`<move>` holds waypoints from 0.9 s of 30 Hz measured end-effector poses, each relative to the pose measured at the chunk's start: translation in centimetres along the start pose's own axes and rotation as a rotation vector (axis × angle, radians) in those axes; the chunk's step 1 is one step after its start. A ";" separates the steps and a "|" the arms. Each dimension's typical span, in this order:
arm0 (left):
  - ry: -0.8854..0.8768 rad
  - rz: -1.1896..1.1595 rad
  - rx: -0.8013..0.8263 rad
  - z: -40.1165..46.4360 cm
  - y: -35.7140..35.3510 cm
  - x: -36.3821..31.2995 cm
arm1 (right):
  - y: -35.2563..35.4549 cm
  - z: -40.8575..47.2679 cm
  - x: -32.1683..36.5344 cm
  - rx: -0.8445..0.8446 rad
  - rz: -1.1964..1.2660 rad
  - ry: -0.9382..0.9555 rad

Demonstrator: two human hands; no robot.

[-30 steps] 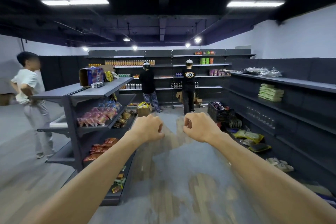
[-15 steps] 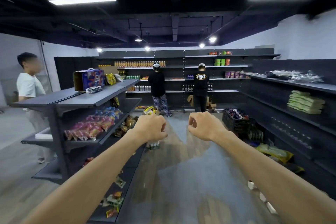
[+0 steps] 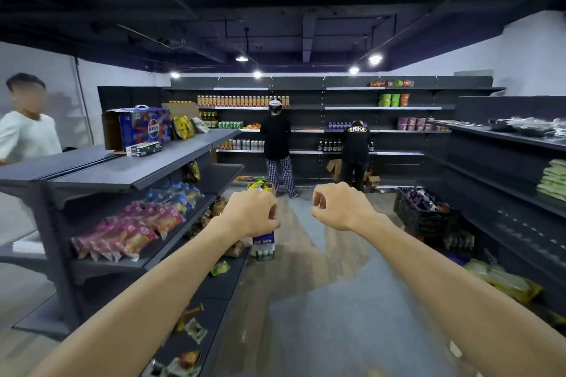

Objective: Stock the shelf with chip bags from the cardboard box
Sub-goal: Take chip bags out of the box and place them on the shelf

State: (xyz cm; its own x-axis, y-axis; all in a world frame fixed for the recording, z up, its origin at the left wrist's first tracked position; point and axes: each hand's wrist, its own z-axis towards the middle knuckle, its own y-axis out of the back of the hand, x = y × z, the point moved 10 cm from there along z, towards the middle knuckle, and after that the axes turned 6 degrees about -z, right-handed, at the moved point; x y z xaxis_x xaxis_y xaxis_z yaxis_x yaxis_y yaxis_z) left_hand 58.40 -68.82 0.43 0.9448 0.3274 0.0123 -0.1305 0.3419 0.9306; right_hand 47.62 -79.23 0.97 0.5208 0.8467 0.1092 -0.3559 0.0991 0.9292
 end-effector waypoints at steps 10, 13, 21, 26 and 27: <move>-0.053 -0.072 0.039 18.5 -7.5 11.0 | -5.9 19.3 -3.0 -0.004 -0.046 -0.042; -0.007 -0.094 0.079 23.1 -11.8 14.6 | -9.7 24.3 -5.5 0.039 -0.044 -0.074; 0.058 -0.069 0.169 36.3 -23.0 21.4 | -20.3 39.0 -12.6 0.089 -0.015 -0.042; 0.123 -0.062 0.214 45.1 -27.4 25.9 | -24.4 50.1 -17.0 0.115 0.011 -0.014; 0.140 -0.067 0.213 46.6 -28.0 26.9 | -24.9 52.3 -17.6 0.109 0.023 -0.008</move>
State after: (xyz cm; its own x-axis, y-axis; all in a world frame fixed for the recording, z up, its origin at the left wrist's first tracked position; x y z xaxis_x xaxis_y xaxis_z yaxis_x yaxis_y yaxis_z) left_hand 101.46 -110.63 -8.23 0.8963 0.4343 -0.0891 0.0111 0.1789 0.9838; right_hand 87.93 -123.89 -5.65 0.5202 0.8436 0.1335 -0.2817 0.0219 0.9593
